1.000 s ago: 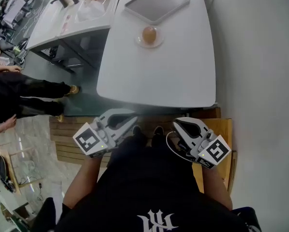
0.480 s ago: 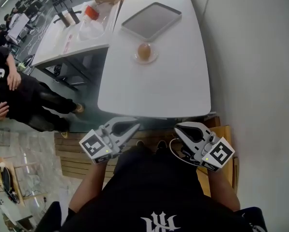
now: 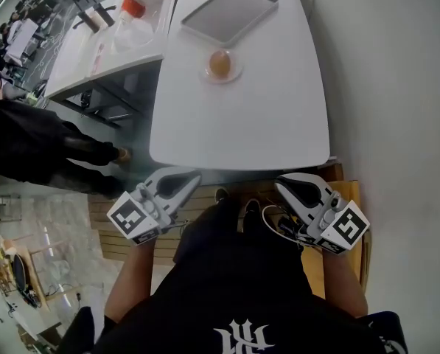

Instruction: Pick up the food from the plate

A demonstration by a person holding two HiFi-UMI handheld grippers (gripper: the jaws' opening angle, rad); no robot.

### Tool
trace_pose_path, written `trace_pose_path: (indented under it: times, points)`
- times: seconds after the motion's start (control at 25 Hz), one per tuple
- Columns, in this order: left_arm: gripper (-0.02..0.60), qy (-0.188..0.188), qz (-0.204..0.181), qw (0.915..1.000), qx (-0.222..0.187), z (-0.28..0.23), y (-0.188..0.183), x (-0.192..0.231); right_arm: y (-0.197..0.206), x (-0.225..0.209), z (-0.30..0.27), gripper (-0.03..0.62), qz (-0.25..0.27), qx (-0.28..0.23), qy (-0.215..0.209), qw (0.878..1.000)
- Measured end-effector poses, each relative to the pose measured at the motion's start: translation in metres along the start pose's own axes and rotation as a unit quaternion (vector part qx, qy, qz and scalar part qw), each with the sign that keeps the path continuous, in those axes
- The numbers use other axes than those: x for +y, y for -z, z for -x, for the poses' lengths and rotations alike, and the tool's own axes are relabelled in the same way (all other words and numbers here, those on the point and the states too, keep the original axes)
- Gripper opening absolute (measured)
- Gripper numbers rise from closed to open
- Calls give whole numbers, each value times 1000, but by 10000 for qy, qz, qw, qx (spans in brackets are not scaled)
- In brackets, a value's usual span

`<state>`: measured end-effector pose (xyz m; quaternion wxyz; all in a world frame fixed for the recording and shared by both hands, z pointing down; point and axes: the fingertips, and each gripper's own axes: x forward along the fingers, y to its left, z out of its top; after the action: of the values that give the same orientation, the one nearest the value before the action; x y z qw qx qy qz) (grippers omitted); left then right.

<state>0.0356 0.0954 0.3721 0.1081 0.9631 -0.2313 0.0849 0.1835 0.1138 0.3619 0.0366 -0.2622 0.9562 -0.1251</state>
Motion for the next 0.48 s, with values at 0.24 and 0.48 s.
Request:
trace_pose_path:
  times: [0.24, 0.48]
  points:
    - [3, -173, 144, 9996, -182, 15, 8, 42, -2, 0, -44, 2, 36, 116, 42, 9999]
    - [3, -171, 166, 9997, -92, 43, 7, 81, -7, 17, -112, 2, 735, 754, 28, 9944]
